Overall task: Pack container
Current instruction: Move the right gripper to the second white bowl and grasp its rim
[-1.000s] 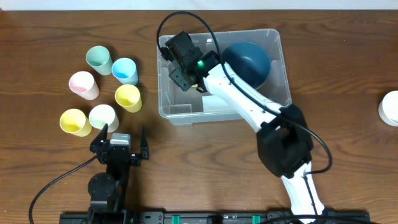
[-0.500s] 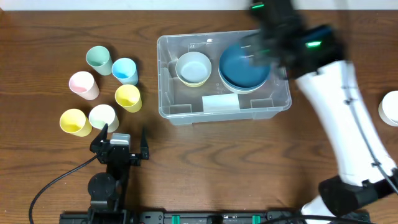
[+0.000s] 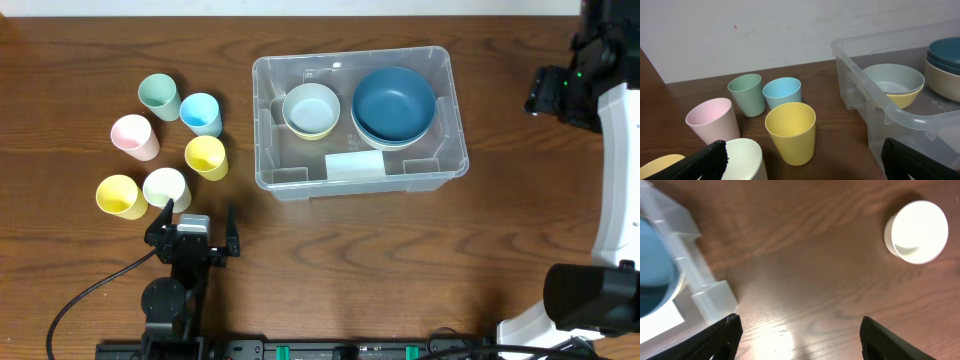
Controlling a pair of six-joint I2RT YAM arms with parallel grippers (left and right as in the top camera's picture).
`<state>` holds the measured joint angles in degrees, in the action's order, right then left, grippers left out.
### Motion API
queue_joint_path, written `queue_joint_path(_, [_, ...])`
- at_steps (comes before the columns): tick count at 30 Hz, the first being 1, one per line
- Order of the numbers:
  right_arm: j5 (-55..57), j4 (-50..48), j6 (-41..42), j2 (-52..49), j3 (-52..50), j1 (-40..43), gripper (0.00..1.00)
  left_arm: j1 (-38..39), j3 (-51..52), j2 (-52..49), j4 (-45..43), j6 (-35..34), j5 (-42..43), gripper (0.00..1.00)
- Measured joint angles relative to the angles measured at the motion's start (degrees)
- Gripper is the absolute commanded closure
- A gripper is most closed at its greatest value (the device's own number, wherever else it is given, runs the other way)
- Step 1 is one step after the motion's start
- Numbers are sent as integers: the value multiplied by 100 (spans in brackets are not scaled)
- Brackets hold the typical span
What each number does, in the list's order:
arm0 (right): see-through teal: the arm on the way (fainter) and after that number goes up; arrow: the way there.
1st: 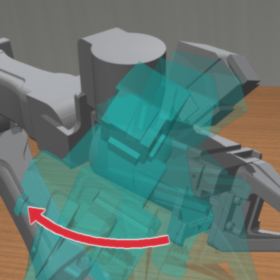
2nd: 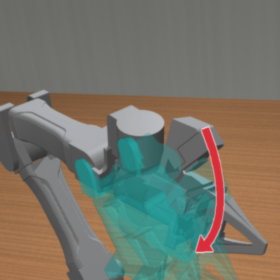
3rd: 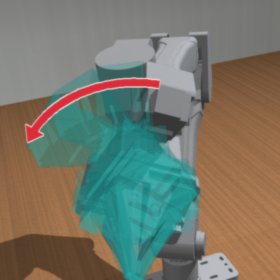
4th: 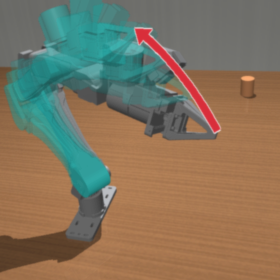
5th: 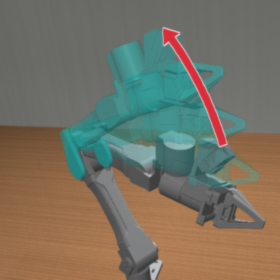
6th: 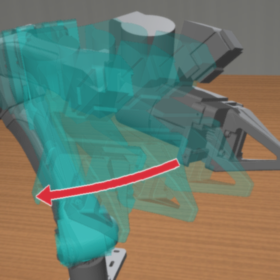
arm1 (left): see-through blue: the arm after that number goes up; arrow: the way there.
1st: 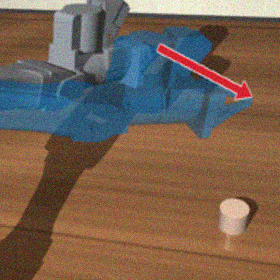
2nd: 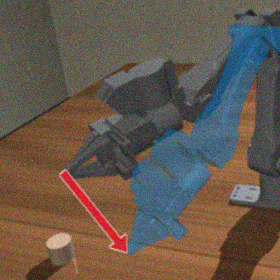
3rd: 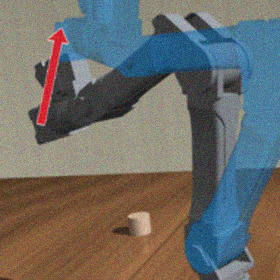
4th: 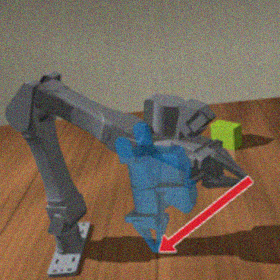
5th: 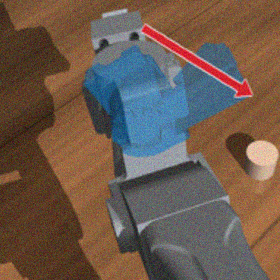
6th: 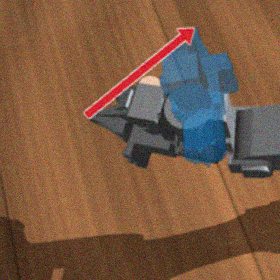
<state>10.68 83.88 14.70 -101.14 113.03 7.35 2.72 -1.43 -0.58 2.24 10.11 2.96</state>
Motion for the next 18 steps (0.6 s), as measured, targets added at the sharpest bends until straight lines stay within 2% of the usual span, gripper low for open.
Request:
queue_joint_path(12, [-72, -949, 20, 0, -1471, 496, 25, 0, 0, 0, 0, 0, 0, 2])
queue_joint_path(18, [-37, -1349, 22, -7, -1858, 717, 26, 0, 0, 0, 0, 0, 0, 2])
